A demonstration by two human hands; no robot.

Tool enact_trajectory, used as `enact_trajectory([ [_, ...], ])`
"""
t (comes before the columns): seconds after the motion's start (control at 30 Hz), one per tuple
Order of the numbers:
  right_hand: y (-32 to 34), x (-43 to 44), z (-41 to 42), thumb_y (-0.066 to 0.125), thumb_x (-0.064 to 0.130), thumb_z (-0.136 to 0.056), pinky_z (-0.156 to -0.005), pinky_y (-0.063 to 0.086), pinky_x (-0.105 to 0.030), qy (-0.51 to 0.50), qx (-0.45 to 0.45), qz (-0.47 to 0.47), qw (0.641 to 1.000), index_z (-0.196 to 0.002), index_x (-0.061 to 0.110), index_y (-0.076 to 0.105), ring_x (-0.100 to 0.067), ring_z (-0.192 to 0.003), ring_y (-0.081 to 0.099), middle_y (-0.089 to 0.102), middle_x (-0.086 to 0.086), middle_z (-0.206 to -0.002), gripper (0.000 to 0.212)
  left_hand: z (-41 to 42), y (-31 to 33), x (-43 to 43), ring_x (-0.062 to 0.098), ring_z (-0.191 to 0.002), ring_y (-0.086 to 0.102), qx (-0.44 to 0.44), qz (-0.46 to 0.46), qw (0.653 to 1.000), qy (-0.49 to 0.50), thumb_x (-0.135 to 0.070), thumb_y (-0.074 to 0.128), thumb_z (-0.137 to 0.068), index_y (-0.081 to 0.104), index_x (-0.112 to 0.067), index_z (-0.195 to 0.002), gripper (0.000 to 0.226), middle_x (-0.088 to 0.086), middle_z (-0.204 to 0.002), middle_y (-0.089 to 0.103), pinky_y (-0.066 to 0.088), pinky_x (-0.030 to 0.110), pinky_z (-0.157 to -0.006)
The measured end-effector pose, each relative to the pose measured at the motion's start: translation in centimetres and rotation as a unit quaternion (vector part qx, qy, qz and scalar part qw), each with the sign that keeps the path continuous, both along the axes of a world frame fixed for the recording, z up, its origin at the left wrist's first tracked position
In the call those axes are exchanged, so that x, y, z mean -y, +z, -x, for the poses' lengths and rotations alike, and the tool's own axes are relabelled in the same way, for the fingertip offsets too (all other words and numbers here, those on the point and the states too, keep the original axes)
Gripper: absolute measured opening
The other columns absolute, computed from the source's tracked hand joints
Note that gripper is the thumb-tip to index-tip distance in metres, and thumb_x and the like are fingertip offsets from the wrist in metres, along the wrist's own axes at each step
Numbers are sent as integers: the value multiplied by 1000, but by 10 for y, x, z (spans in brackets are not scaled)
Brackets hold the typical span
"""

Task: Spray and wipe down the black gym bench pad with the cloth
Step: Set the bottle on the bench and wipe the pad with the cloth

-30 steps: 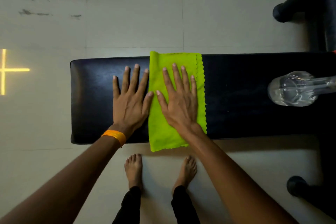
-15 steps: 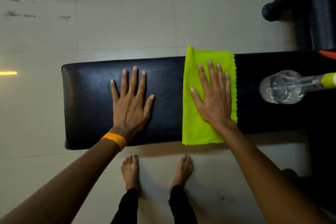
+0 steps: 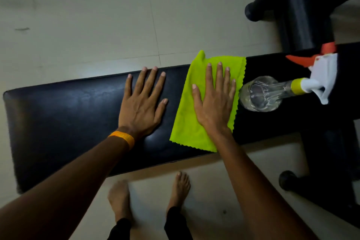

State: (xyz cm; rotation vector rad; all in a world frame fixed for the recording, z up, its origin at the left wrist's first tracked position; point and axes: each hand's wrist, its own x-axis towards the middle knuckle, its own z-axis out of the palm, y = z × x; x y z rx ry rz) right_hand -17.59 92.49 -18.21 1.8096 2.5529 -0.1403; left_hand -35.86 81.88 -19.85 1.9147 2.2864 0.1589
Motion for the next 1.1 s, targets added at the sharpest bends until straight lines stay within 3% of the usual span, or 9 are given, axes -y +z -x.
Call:
enact_trajectory([
  [0.13, 7, 34, -39, 33, 59, -101, -126, 9, -52, 118, 13, 30, 992, -161, 22, 17, -27, -157, 3, 8, -7, -170, 72, -1, 2, -1, 28, -159, 8, -2, 5, 1000, 0, -48, 29, -103, 18, -17, -163, 68, 8, -171, 13, 8, 55, -127],
  [0.23, 6, 9, -61, 38, 58, -100, -125, 14, -53, 196, 8, 51, 979, -161, 25, 17, -24, -158, 2, 7, -3, -170, 72, -2, 0, 0, 29, -159, 8, -10, 10, 1000, 2, -48, 29, -103, 17, -17, -163, 69, 8, -171, 13, 9, 55, -127],
  [0.43, 6, 47, -48, 35, 58, -100, -125, 13, -54, 97, 2, 27, 995, -160, 22, 20, -27, -157, 6, 12, -6, -169, 72, -4, 2, -1, 30, -159, 10, -6, 3, 1000, 7, -47, 29, -102, 20, -17, -163, 69, 9, -171, 15, 9, 55, -127],
  [0.6, 5, 31, -53, 37, 60, -98, -124, 14, -54, 221, 11, 55, 974, -161, 27, 17, -26, -158, 4, 8, -3, -170, 73, -4, 1, -2, 29, -159, 10, -9, 1, 1000, 11, -47, 29, -101, 20, -17, -163, 69, 9, -171, 15, 10, 55, -127],
  [0.7, 3, -15, -27, 35, 61, -99, -126, 11, -50, 235, 10, 44, 971, -161, 28, 15, -24, -158, 3, 8, -1, -170, 73, -4, -1, -1, 29, -159, 11, -15, -3, 1000, 11, -47, 28, -101, 20, -17, -163, 69, 9, -171, 16, 10, 55, -127],
  [0.87, 3, 6, 0, 28, 60, -101, -127, 7, -51, 51, 2, 20, 999, -161, 21, 15, -28, -157, 3, 8, -7, -170, 73, -3, 0, -2, 30, -158, 12, -22, -3, 1000, 5, -47, 27, -102, 20, -17, -163, 68, 9, -171, 16, 10, 55, -127],
  [0.93, 7, 29, -6, 29, 60, -101, -126, 7, -53, 95, 7, 31, 995, -161, 20, 14, -29, -157, 2, 6, -9, -170, 74, -3, -1, -2, 30, -158, 13, -19, -10, 1000, 1, -46, 28, -102, 21, -16, -162, 68, 10, -170, 18, 11, 56, -126],
  [1.03, 3, -10, -14, 30, 63, -99, -125, 11, -52, 216, 15, 37, 976, -161, 24, 16, -28, -157, 6, 10, -6, -170, 75, -4, -3, -2, 30, -158, 12, -22, -16, 1000, 4, -46, 28, -101, 20, -16, -163, 69, 9, -170, 17, 11, 55, -126],
  [1.1, 1, -40, -4, 28, 64, -98, -125, 12, -51, 205, 24, 36, 978, -160, 26, 18, -28, -157, 11, 16, -5, -169, 73, -3, -5, 0, 29, -159, 11, -23, -16, 1000, 9, -47, 26, -102, 20, -17, -163, 69, 9, -171, 17, 11, 56, -126],
])
